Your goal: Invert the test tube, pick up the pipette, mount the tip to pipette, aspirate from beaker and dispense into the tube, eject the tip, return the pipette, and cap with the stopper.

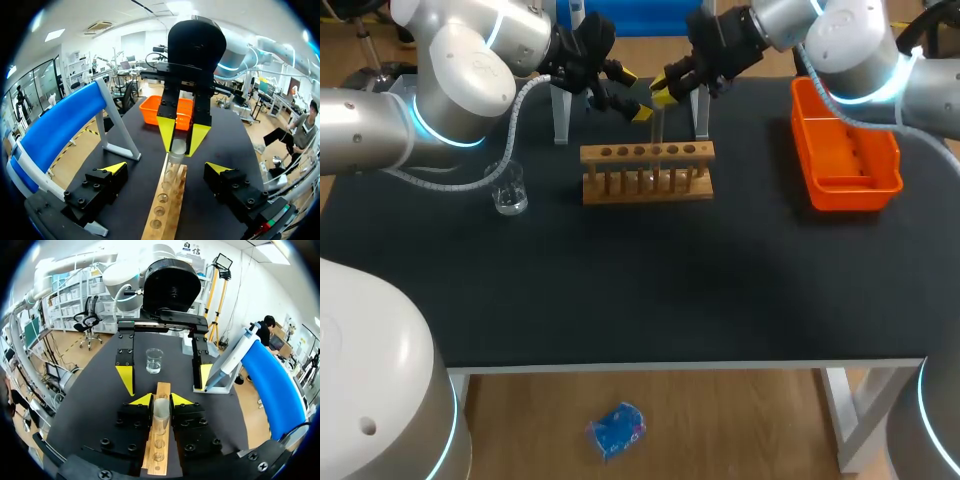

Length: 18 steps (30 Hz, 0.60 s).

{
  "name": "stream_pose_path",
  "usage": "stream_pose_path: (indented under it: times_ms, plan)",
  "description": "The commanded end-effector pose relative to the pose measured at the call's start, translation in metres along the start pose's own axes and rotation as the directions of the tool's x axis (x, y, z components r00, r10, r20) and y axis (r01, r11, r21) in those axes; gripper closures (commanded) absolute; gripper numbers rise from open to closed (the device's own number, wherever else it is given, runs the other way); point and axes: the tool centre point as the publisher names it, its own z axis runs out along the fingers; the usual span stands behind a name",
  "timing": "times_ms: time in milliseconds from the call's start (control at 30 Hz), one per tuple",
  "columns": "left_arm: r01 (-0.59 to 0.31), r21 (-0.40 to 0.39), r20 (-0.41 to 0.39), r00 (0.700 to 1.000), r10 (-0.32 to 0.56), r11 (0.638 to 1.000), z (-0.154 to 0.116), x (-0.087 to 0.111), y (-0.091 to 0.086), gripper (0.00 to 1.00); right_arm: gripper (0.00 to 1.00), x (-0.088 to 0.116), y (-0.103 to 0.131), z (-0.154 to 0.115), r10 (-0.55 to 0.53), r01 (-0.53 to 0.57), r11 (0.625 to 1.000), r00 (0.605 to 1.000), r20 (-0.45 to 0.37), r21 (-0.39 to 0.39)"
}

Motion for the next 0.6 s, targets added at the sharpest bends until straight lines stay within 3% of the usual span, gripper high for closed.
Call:
stream_pose_path:
  times_ms: [33,267,333,367,400,600]
  plan:
    - [0.002,-0.005,-0.003,1.000,-0.002,1.000,0.000,-0.001,-0.001,0.00,1.00,0.003,-0.014,0.009,0.005,-0.005,1.000,1.000,-0.005,0.007]
    - [0.002,-0.005,-0.003,1.000,-0.002,1.000,0.000,-0.001,-0.001,0.00,1.00,0.005,-0.012,0.003,0.010,-0.010,1.000,1.000,-0.004,0.002]
    - [0.002,-0.005,-0.003,1.000,-0.002,1.000,0.000,-0.001,-0.001,0.00,0.52,0.005,-0.009,0.000,0.007,-0.007,1.000,1.000,-0.006,-0.002]
    - [0.002,-0.005,-0.003,1.000,-0.002,1.000,0.000,-0.001,-0.001,0.00,0.05,0.005,-0.008,-0.002,0.005,-0.005,1.000,1.000,-0.006,-0.002]
    - [0.002,-0.005,-0.003,1.000,-0.002,1.000,0.000,-0.001,-0.001,0.00,0.00,0.005,-0.007,-0.003,0.004,-0.004,1.000,1.000,-0.006,-0.002]
    - [0.002,-0.005,-0.003,1.000,-0.002,1.000,0.000,-0.001,-0.001,0.00,0.00,0.013,-0.005,-0.012,0.001,-0.001,1.000,1.000,-0.001,-0.016]
